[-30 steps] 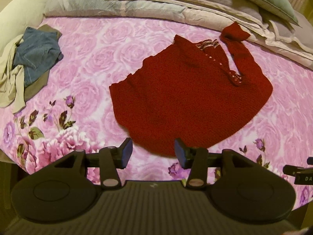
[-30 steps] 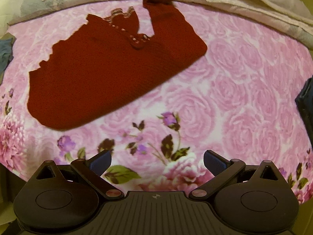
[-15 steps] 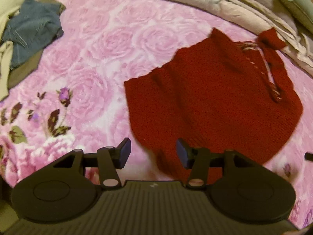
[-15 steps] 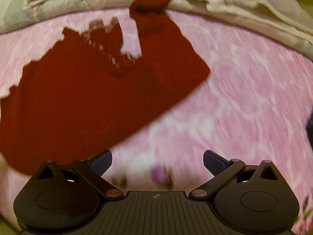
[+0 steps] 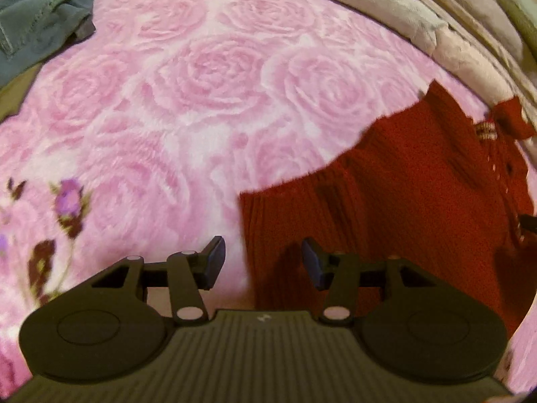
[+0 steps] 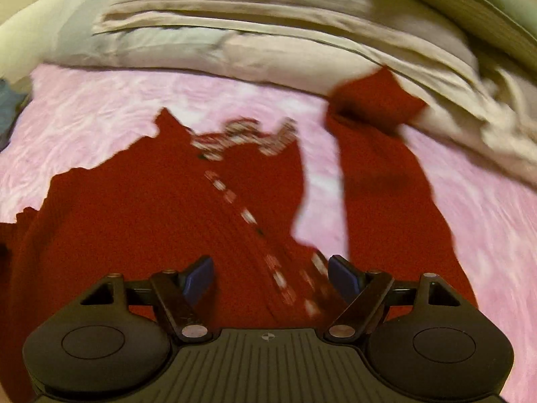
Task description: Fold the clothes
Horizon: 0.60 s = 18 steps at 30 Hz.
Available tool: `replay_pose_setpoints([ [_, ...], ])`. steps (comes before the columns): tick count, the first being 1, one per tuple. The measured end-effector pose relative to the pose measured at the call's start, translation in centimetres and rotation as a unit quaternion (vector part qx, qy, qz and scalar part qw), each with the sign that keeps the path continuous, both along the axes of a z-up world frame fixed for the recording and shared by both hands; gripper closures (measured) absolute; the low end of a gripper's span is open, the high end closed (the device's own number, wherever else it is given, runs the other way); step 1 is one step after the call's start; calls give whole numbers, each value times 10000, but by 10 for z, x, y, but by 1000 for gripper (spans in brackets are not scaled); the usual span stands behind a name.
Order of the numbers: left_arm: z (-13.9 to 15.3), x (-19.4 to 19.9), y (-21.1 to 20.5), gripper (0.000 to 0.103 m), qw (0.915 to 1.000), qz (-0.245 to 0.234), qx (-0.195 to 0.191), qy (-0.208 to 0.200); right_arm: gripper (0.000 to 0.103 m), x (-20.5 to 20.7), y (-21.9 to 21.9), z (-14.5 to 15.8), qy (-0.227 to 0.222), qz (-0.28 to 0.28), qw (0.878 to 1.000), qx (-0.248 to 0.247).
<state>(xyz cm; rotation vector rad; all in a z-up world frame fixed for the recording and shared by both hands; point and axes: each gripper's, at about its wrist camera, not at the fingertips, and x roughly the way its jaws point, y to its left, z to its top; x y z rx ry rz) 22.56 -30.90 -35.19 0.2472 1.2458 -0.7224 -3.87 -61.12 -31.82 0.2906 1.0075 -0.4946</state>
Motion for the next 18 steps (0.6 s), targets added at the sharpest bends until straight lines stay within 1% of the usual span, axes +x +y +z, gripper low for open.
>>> replay_pose_setpoints([
  [1,-3,2,-1,62,10000,-2,-59,41,28,6,-1,-7,35,81,10000,2],
  [2,-5,3,-3,63,9999,-26,-102,82,41,12,-3,-13,69,162,9998,4],
  [3,-7,5,-5,63,9998,-50,-146,123,46,18,-4,-19,102,227,9997,14],
  [5,-10,4,-8,63,9997,-142,-167,117,48,27,-10,-31,143,229,9996,93],
  [6,-12,2,-9,64,9996,-202,-160,75,65,28,-13,-34,121,216,9996,163],
  [7,-12,1,-10,70,9996,-247,-165,33,82,28,-15,-36,90,208,9993,280],
  [8,-12,0,-11,85,9993,-296,-221,19,97,26,-17,-38,14,199,9987,469],
  [9,-11,0,-10,98,9988,-349,-343,92,97,23,-18,-38,-70,208,9978,619],
  [11,-7,-1,-8,98,9966,-429,-631,300,97,12,-11,-29,-290,372,9970,612],
  [13,3,-6,-6,98,9940,-507,-901,346,97,-3,-4,-17,-521,426,9956,652],
  [16,33,-18,8,98,9876,-651,-1389,335,97,-46,7,18,-953,221,9924,749],
  [18,61,-32,27,98,9802,-768,-1798,329,97,-81,21,43,-1091,78,9908,790],
])
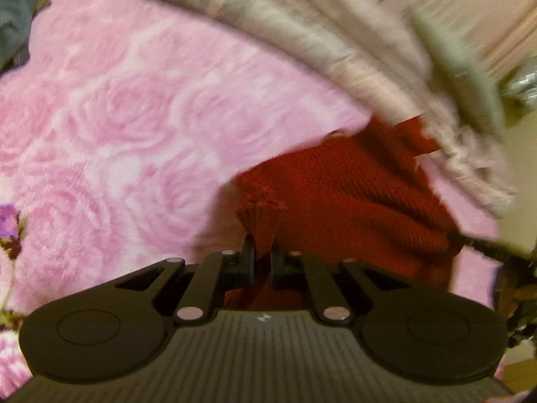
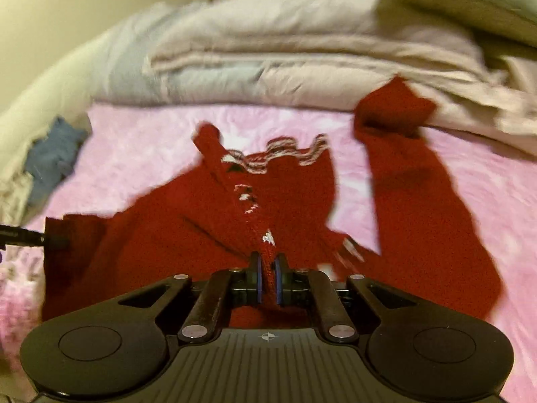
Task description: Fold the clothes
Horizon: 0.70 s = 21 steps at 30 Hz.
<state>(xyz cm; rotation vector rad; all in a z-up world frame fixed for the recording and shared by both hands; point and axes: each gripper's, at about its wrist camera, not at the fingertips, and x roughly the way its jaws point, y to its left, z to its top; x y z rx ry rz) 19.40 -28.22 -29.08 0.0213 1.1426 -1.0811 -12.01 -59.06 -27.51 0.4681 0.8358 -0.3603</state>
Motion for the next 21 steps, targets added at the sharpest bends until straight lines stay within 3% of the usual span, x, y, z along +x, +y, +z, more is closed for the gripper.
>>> replay_pose_setpoints([
  [3,39,-28,38,99,9974,-300,-597,287,97,-64,26,27,137,-214,9996,155],
  [5,49,-57,63,98,9927,-663,-617,798,97,-109,49,31,559,-429,9970,310],
  [7,42,-94,81,98,9844,-1173,-234,1289,97,-149,70,26,1058,-625,9912,499],
  [9,29,-134,95,98,9710,-1702,323,1648,97,-181,89,7,1773,-677,9794,696],
  [12,13,-168,99,96,9616,-2106,998,1450,96,-209,109,-19,2746,-738,9566,630],
  [13,12,-169,98,95,9629,-2086,1060,1345,96,-214,108,-22,2896,-826,9518,581],
  [15,18,-157,93,92,9736,-1778,925,1089,79,-221,101,-20,2880,-1086,9502,483],
  [16,20,-151,91,87,9783,-1624,857,960,36,-224,96,-17,2766,-1243,9519,435],
  [17,23,-145,88,80,9825,-1468,789,831,13,-226,91,-12,2624,-1387,9543,347],
  [19,30,-134,74,74,9896,-1246,648,307,13,-218,76,1,2210,-1482,9639,-43],
  [21,31,-126,51,73,9905,-1263,515,-172,13,-207,58,11,1871,-1521,9701,-277],
])
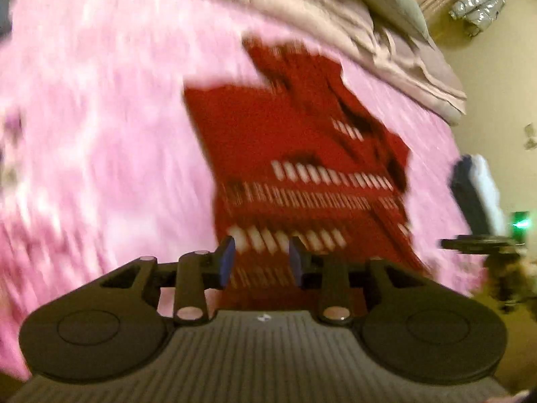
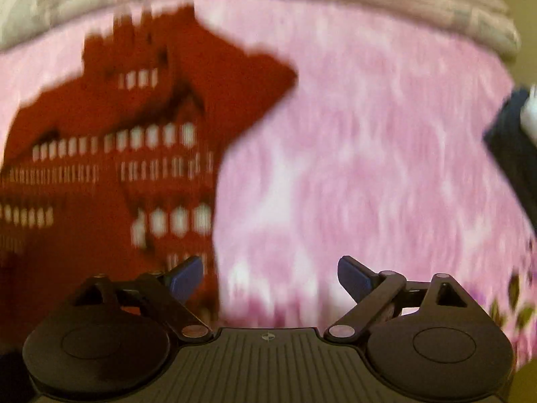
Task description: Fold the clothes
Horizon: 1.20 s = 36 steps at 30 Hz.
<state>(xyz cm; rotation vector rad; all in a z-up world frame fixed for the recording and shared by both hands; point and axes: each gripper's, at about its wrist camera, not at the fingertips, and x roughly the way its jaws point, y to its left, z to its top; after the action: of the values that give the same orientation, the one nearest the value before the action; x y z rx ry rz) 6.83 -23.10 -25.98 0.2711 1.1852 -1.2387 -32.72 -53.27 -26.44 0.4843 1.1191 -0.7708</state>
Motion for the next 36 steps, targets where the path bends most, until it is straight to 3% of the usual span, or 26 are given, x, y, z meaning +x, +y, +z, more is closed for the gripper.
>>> replay_pose_setpoints([
  [4,-9,-12,-56,60,9958,-614,-375,-568,13,41,-46,4,-437,258,9980,-368],
  [7,-23,-38,-102,57,9822,-1514,-508,-988,13,83,-72,1,-656,702,9937,-572],
  [9,-36,-58,-127,55,9669,-2104,-512,-1353,13,112,-83,-9,-579,1077,9903,-653],
  [15,-80,-105,-168,52,9048,-3207,-311,-2784,13,148,-88,-54,115,2168,9739,-658],
  [16,-92,-109,-173,56,8963,-3374,-205,-2871,13,150,-86,-61,206,2318,9702,-671],
  [17,-103,-112,-177,72,8864,-3558,-91,-2960,13,150,-85,-67,253,2390,9680,-725],
  [18,-112,-114,-180,83,8758,-3707,1,-3090,21,149,-84,-72,301,2462,9656,-779],
  [19,-114,-111,-180,96,8742,-3665,5,-3185,39,149,-83,-78,348,2533,9632,-833],
  [20,-111,-104,-180,96,8806,-3489,-50,-3206,95,146,-84,-81,314,2484,9642,-870],
  [21,-104,-90,-178,96,8962,-3137,-149,-3134,98,132,-95,-75,-40,1954,9771,-837],
  [22,-91,-69,-176,96,9185,-2604,-290,-2963,98,117,-106,-69,-393,1416,9859,-800],
  [24,-61,-10,-154,96,9564,-1114,-594,-2633,98,88,-127,-57,-1095,325,9909,-717],
  [25,-45,22,-141,96,9663,-290,-745,-2448,98,74,-138,-51,-1439,-224,9871,-671],
  [26,-33,56,-120,96,9693,639,-807,-2235,98,56,-148,-46,-1742,-852,9790,-622],
  [27,-25,94,-91,96,9627,1661,-776,-1991,98,26,-158,-45,-1885,-1759,9649,-488],
  [28,-24,125,-62,96,9515,2509,-588,-1682,98,-3,-160,-55,-1973,-2552,9465,-46],
  [29,-31,148,-34,94,9385,3183,-247,-1317,98,-33,-162,-65,-2044,-3322,9199,397],
  [30,-38,172,-5,94,9187,3834,96,-942,92,-62,-164,-75,-2097,-4063,8854,837],
  [31,-45,186,18,91,9001,4284,415,-672,81,-88,-165,-85,-2122,-4703,8476,1242],
  [32,-51,191,35,91,8862,4549,708,-510,56,-103,-159,-92,-2076,-5017,8263,1494],
  [33,-56,194,49,91,8741,4749,943,-377,39,-113,-151,-94,-1948,-5159,8190,1585],
  [34,-56,193,59,91,8691,4832,1007,-313,39,-122,-145,-94,-1823,-5235,8159,1641],
  [35,-55,191,65,91,8683,4858,956,-289,39,-120,-141,-88,-1689,-5040,8332,1522],
  [36,-52,187,65,90,8702,4840,877,-293,39,-111,-139,-78,-1466,-4746,8588,1256],
])
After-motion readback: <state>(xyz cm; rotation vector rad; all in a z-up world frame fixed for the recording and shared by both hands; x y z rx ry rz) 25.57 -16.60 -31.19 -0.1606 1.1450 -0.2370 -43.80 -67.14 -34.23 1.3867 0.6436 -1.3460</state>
